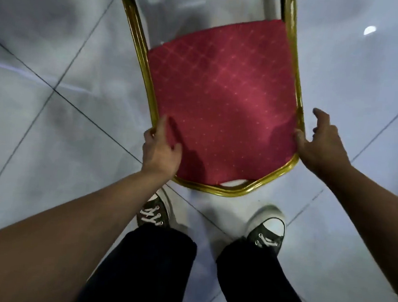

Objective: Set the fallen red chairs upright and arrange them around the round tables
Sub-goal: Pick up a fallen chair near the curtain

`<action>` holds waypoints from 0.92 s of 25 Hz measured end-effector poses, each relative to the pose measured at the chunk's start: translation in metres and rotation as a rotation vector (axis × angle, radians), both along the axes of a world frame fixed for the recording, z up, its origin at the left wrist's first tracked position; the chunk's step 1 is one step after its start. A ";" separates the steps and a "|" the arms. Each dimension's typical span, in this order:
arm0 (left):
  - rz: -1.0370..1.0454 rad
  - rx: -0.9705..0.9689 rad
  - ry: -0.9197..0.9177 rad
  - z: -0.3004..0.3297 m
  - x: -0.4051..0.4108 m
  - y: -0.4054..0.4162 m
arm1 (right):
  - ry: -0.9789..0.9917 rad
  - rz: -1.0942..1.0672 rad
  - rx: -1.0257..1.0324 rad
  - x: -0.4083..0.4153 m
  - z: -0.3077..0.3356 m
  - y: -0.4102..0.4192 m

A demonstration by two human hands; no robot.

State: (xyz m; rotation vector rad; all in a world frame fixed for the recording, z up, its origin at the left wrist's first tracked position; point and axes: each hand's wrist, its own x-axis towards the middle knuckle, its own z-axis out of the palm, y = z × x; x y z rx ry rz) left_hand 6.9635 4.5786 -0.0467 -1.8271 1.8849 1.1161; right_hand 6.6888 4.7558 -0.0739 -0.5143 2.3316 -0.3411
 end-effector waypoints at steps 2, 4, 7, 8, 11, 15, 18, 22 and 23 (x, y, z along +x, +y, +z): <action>0.114 0.019 0.043 -0.039 0.006 0.000 | -0.077 -0.057 0.005 -0.002 -0.042 0.003; 0.147 0.007 0.113 -0.059 0.014 0.001 | -0.187 -0.139 -0.086 0.001 -0.064 0.002; 0.162 0.021 0.117 -0.053 0.018 0.000 | -0.277 -0.181 -0.162 -0.002 -0.055 0.005; 0.155 0.033 0.110 -0.041 0.019 -0.002 | -0.260 -0.161 -0.158 -0.003 -0.042 0.005; 0.132 0.072 0.107 0.032 0.016 0.001 | -0.157 -0.116 -0.133 -0.009 0.032 0.009; 0.161 0.005 0.063 0.182 0.000 0.005 | -0.038 -0.120 -0.100 -0.021 0.186 0.002; 0.172 0.003 0.041 0.311 -0.022 -0.009 | 0.042 -0.200 -0.113 -0.038 0.317 -0.013; 0.154 0.002 -0.021 0.475 -0.068 -0.046 | 0.060 -0.259 -0.145 -0.089 0.482 -0.053; 0.166 -0.023 -0.014 0.511 -0.077 -0.054 | 0.060 -0.256 -0.164 -0.103 0.518 -0.069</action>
